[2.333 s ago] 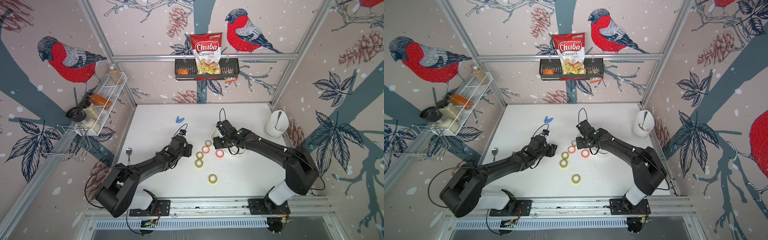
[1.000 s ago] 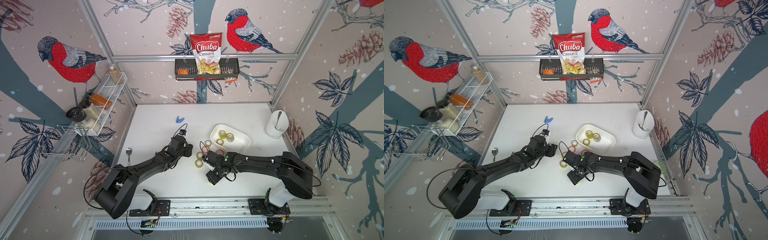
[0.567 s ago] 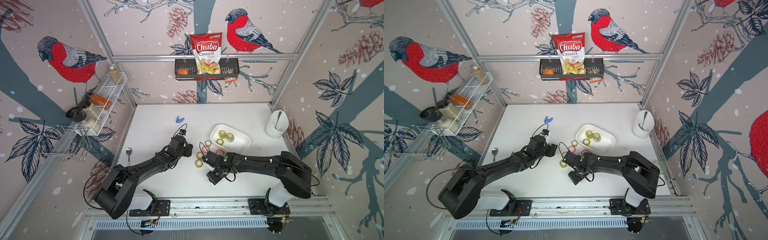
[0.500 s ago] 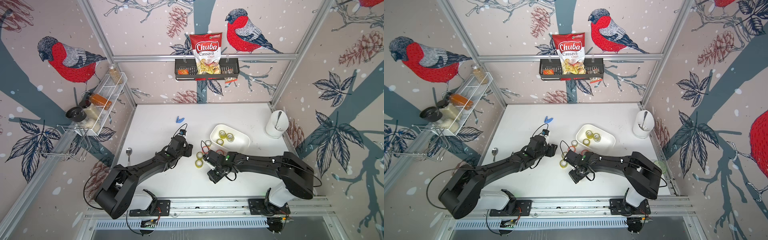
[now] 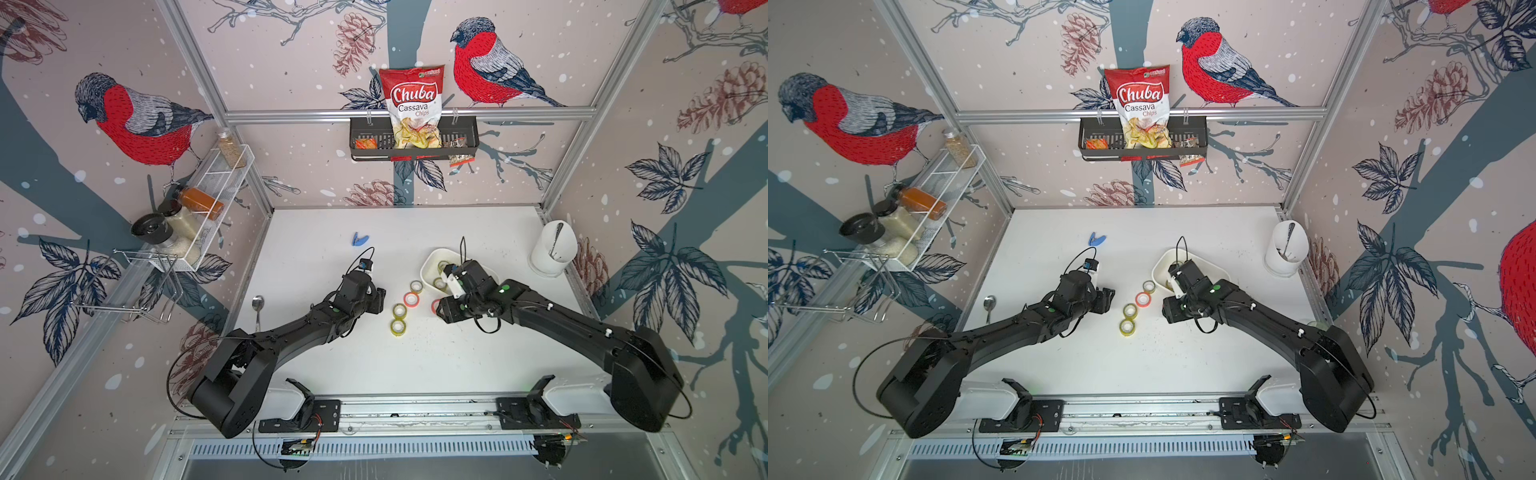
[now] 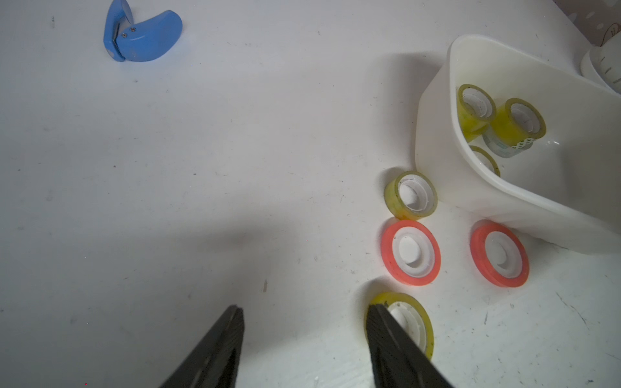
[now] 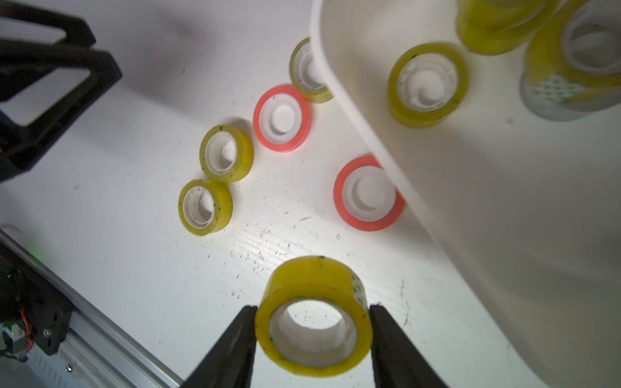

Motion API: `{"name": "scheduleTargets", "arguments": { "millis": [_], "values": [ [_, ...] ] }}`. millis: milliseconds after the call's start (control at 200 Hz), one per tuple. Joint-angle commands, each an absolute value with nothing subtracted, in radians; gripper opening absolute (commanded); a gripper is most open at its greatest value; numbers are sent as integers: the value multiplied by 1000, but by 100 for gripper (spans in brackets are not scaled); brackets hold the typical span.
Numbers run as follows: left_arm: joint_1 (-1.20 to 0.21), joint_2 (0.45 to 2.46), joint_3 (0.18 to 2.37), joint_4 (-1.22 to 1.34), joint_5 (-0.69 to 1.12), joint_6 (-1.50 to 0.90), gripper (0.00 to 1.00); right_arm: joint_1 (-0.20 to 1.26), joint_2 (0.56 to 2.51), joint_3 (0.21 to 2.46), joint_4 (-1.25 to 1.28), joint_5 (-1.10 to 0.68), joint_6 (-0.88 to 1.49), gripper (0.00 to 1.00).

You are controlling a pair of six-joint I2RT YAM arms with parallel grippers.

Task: Put the transparent tape into the storage box
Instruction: Pick up the tape from the center of the board.

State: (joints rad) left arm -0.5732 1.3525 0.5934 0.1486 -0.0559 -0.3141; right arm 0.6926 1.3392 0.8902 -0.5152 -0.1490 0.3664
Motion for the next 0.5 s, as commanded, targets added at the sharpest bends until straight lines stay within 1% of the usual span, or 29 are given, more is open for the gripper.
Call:
{"name": "scheduleTargets", "arguments": {
  "millis": [0, 120, 220, 335, 495],
  "values": [
    [-571, 1352, 593, 168, -58, -315, 63, 600, 1332, 901, -495, -205, 367, 56],
    [-570, 1352, 593, 167, -58, -313, 63, 495, 1352, 914, -485, -232, 360, 55],
    [-571, 1353, 594, 169, -58, -314, 63, 440, 1374, 930, -475, -237, 359, 55],
    [-571, 1355, 594, 169, -58, -313, 63, 407, 1416, 967, -471, -225, 358, 55],
    [-570, 1352, 595, 164, -60, -313, 63, 396, 1474, 1003, -505, -151, 351, 55]
  ]
}}
